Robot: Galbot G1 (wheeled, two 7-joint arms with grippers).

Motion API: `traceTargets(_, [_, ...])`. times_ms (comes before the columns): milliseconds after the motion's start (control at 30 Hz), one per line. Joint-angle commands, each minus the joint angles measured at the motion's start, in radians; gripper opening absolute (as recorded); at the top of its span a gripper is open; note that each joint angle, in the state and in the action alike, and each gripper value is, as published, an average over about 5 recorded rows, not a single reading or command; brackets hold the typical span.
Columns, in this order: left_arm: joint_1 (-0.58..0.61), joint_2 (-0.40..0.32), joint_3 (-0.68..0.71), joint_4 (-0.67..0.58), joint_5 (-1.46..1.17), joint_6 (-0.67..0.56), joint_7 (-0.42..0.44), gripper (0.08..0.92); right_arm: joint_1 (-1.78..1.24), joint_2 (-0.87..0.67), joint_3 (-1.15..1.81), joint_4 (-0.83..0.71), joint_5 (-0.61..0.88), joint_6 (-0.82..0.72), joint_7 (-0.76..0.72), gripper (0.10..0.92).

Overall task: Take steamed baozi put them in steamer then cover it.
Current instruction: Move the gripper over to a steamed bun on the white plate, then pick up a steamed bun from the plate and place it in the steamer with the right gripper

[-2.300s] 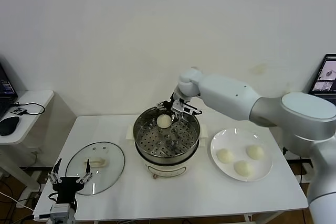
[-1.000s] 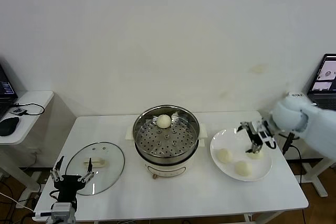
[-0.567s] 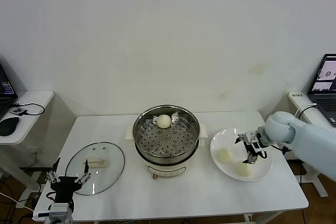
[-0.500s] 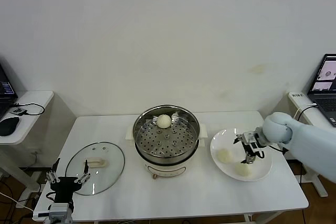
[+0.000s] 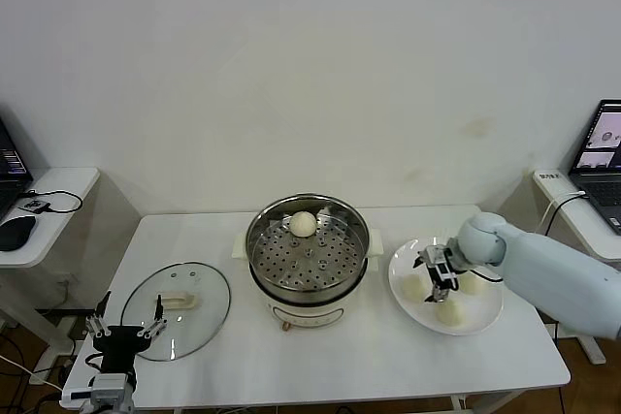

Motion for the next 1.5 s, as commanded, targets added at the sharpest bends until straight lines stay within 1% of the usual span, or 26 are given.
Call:
traceTargets(33, [-0.001,-0.002,0.003,0.002,0.0,0.0,0.001,0.823,-0.011,0.034,0.006,-0.027,-0.005,-0.013,0.001,0.806])
traceTargets(200, [-0.004,-0.003,0.004,0.005,0.001,0.001,0.001,0.823,-0.014,0.038,0.009,-0.037,-0.007,-0.014,-0.004,0.742])
traceTargets(367, [-0.005,-0.005,0.006,0.005,0.001,0.001,0.001,0.823,-0.004,0.033,0.009,-0.032,-0.004,-0.011,-0.02,0.646])
traceTargets(467, [-0.004,-0.006,0.006,0.003,0.001,0.001,0.002,0.823,0.009,0.022,0.006,-0.023,0.003,-0.012,-0.027,0.615])
traceTargets(667, [-0.002,-0.004,0.004,-0.005,0.0,0.001,0.004,0.823,0.13,-0.066,-0.034,0.064,0.076,-0.036,-0.046,0.619])
traceTargets(833, [-0.006,0.0,0.006,-0.011,-0.002,0.003,0.005,0.823,0.313,-0.144,-0.115,0.139,0.186,-0.062,-0.065,0.627])
traceTargets(1000, [-0.008,0.004,0.01,-0.017,-0.004,0.003,0.005,0.823,0.533,-0.155,-0.232,0.205,0.306,-0.1,-0.061,0.633])
traceTargets(1100, [-0.008,0.007,0.009,-0.019,-0.007,0.003,0.004,0.823,0.679,-0.113,-0.327,0.249,0.393,-0.135,-0.042,0.636])
traceTargets(1233, [-0.008,0.013,0.004,-0.019,-0.015,0.002,0.004,0.823,0.794,-0.006,-0.411,0.286,0.51,-0.197,0.003,0.636])
traceTargets(1333, [-0.01,0.012,0.001,-0.022,-0.02,0.002,0.003,0.823,0.8,0.108,-0.424,0.264,0.587,-0.247,0.046,0.636])
traceTargets(1500, [-0.009,0.005,-0.003,-0.022,-0.023,0.002,0.003,0.823,0.728,0.307,-0.404,0.171,0.655,-0.309,0.108,0.636])
